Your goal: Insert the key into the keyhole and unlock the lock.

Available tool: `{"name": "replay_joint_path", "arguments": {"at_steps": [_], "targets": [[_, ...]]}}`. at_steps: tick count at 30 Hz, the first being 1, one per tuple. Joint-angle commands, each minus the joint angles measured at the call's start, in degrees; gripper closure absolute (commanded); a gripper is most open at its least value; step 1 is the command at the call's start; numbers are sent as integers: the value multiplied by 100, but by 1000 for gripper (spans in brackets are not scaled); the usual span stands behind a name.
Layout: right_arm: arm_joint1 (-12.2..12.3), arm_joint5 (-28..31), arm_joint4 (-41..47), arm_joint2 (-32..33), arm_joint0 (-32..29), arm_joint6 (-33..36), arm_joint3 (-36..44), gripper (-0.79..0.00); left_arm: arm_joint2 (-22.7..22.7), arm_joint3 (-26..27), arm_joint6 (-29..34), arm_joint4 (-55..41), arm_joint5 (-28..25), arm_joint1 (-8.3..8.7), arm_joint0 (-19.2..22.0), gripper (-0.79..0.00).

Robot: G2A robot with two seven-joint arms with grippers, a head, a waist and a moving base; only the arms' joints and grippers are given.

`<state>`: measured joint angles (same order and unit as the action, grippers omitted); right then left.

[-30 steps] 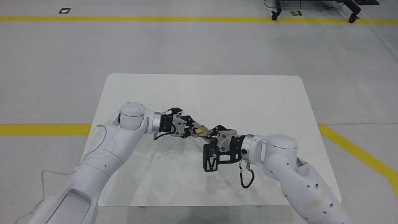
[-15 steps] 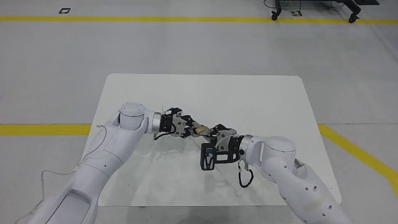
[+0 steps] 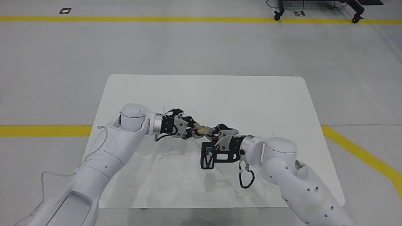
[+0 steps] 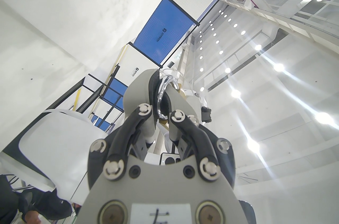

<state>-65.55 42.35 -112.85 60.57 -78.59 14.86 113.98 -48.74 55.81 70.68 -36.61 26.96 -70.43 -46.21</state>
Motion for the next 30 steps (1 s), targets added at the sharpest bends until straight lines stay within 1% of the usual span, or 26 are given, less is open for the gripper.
{"name": "replay_joint_path", "arguments": {"at_steps": [1, 23, 30], "targets": [[3, 6, 5, 3, 0, 1, 14, -252, -1, -2, -13, -11, 8, 0, -2, 0], [49, 18, 23, 27, -42, -38, 93, -206, -5, 16, -125, -34, 6, 7, -9, 0], [62, 36, 37, 34, -45, -20, 123, -219, -6, 24, -145, -37, -11, 9, -11, 0]]}}
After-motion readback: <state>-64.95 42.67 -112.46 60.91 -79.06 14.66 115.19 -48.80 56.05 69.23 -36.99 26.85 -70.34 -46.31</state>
